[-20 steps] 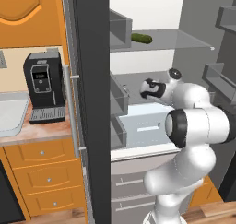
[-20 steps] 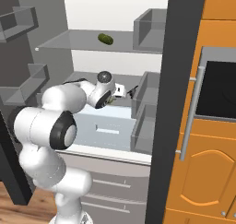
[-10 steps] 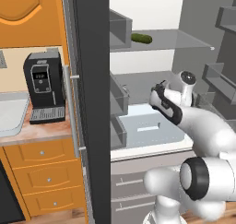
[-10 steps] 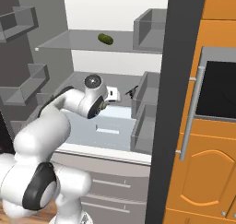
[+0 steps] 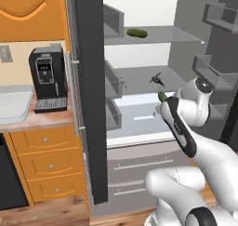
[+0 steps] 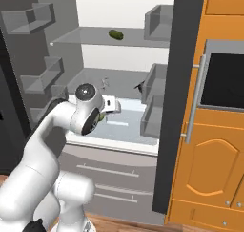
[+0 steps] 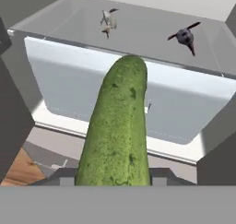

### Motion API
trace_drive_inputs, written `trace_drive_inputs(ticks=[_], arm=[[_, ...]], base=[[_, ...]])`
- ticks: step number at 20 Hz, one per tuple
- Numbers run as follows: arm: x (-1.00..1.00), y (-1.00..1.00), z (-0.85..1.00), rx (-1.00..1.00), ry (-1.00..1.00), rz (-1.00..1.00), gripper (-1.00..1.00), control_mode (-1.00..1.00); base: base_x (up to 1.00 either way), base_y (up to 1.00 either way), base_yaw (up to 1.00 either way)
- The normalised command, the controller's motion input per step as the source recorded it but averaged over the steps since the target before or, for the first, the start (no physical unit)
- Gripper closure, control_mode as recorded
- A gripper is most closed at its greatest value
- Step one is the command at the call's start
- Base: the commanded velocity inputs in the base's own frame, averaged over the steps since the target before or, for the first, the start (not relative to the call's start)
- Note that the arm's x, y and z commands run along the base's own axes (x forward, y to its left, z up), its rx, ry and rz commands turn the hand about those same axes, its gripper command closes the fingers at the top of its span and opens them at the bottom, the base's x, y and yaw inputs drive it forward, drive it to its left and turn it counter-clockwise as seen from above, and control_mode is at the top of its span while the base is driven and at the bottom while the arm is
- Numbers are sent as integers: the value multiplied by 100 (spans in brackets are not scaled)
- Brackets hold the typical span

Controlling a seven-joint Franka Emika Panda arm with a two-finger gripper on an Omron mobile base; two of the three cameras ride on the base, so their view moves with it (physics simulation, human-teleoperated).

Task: Place one cucumber and one fish in each tupperware on the nearby counter, to pack two identical lunches.

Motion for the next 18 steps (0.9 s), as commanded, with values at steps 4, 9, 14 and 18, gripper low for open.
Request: trace_drive_inputs(ticks=[4, 9, 14, 18], arm=[[0, 0, 0, 0, 0, 0, 100, 100], [0, 0, 0, 0, 0, 0, 100, 100], [0, 0, 0, 0, 0, 0, 100, 100], [0, 0, 0, 0, 0, 0, 100, 100]], base=[[-100, 1, 6], [-85, 50, 1], [-28, 96, 0], [-2, 100, -1]])
